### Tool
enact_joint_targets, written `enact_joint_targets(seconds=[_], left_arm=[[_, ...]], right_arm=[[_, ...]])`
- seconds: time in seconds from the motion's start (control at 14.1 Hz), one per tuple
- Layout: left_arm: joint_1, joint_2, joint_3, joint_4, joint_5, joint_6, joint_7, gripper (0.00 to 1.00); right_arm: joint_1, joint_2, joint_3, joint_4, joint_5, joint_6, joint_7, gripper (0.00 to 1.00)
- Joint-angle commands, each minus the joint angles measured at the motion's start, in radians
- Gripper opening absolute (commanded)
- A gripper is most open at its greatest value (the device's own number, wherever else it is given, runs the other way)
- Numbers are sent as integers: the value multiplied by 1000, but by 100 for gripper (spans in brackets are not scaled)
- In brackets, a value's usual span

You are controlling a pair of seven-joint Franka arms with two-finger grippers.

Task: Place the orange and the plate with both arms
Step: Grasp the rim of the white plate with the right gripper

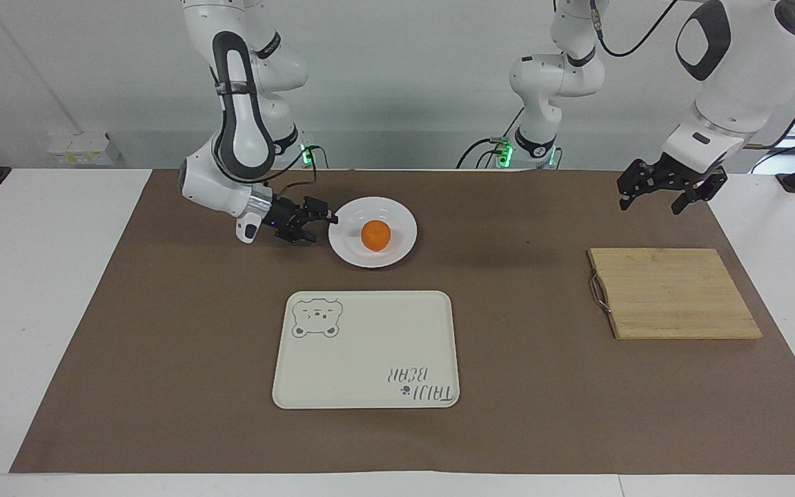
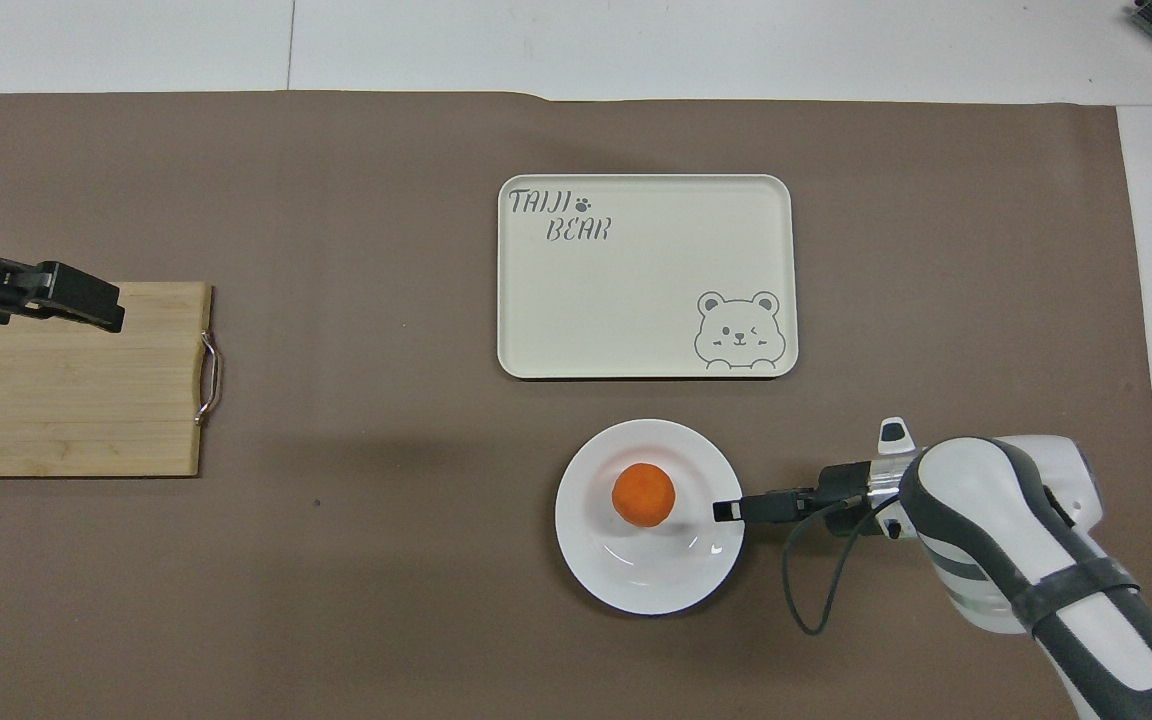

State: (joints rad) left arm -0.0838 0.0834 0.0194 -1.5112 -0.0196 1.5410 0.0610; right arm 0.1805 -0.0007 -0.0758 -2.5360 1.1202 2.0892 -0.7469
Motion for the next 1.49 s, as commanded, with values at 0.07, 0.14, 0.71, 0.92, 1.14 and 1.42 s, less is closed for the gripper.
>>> enact_joint_targets(seconds=[0.07, 0.14, 0.71, 0.92, 1.14, 1.42], left_arm=[[-4, -24, -3, -36, -3, 20, -26, 100], [-4, -24, -1, -37, -3, 33, -27, 100], [2, -45, -3, -69, -5, 48, -26, 100], [4, -85, -3, -151, -5, 117, -26, 100], [4, -108, -3, -181, -5, 149, -24, 100], [-1, -97, -3, -165, -5, 151, -32, 100]], right_arm=[[8, -39, -1, -64, 61, 17, -34, 100], [10, -42, 1, -70, 64, 17, -34, 100], [10, -41, -1, -87, 93, 26, -28, 33], [10, -38, -1, -87, 95, 40, -23, 0], [7, -36, -1, -87, 95, 40, -37, 0], [-7, -32, -1, -79, 121, 26, -81, 0]])
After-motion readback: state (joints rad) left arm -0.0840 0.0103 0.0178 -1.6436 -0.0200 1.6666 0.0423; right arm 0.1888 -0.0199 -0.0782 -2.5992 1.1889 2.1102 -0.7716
